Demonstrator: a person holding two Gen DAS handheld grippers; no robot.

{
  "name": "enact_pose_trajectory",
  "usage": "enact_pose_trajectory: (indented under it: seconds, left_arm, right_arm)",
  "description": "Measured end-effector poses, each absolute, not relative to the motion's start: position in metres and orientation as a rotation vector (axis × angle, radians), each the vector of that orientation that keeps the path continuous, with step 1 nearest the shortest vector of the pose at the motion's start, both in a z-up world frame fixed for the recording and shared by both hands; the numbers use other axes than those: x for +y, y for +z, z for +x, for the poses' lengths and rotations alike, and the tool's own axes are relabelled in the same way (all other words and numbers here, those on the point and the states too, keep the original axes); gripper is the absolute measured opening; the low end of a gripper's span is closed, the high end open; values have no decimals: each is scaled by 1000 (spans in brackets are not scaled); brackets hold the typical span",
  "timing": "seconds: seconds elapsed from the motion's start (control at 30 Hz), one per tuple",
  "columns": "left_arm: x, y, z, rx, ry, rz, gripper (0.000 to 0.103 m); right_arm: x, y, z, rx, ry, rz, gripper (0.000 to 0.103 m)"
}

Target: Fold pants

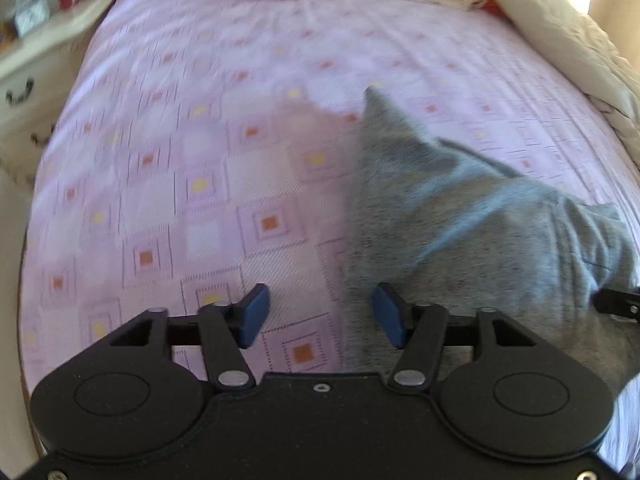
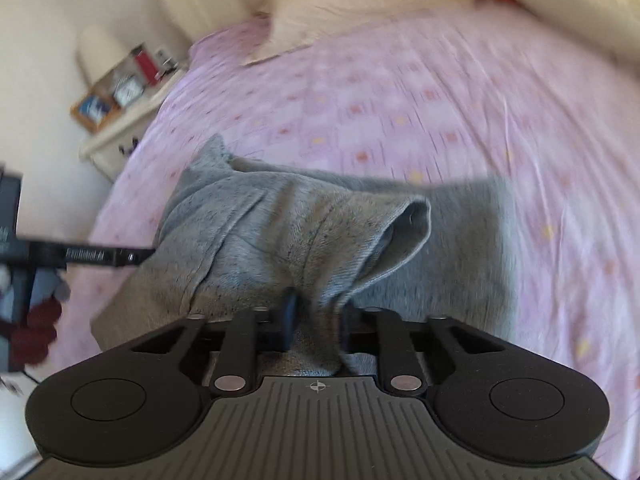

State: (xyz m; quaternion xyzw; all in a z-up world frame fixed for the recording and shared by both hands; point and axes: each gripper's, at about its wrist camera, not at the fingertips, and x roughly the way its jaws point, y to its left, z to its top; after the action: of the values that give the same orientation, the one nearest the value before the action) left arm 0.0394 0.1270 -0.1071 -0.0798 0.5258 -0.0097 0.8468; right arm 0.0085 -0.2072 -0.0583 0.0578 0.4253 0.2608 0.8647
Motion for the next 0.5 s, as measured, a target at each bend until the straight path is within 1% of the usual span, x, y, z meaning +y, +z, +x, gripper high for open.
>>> enact_pose_trajectory:
  seconds: [0.07,0.13,0.27,0.37,0.43,0.5]
  left_arm:
    - [133,-113,36,1079,-5,-214,79]
    - [138,-116,32,1043,-4,-259,82]
    - [135,-113,32,1057,-22,-232,83]
    - [145,-110,36,1058,-32,-296,82]
    - [150,-106,37,1051,-26,-330,82]
    - [151,-103,37,1048,-25,-327,81]
  right_arm:
    - [-205,-47,7,872,563,97,14]
    - [-206,-33,4,832,586,79,13]
    - [-219,6,-1,720,640,136,12]
    - [-231,26,-1,664,624,141,12]
    - [-238,24,3,666,568,105,12]
    - [-246,5,12,724,488,63,12]
